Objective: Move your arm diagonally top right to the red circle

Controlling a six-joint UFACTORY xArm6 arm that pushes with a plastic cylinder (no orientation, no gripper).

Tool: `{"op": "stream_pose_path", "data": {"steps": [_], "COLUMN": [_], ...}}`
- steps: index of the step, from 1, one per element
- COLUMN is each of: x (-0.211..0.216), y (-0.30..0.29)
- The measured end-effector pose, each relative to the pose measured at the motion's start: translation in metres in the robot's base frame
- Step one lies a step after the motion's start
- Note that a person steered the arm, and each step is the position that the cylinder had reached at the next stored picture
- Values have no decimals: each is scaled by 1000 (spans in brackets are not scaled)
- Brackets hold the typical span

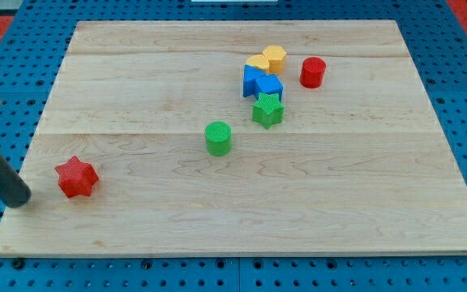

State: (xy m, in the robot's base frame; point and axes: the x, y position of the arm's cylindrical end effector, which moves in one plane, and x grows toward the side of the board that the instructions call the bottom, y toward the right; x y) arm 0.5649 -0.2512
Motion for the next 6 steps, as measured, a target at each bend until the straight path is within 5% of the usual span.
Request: {"op": "stream_pose_path", "data": {"steps": [2,3,5,6], "x": [-12,-62,-114,-199], "y": [233,358,499,475]}}
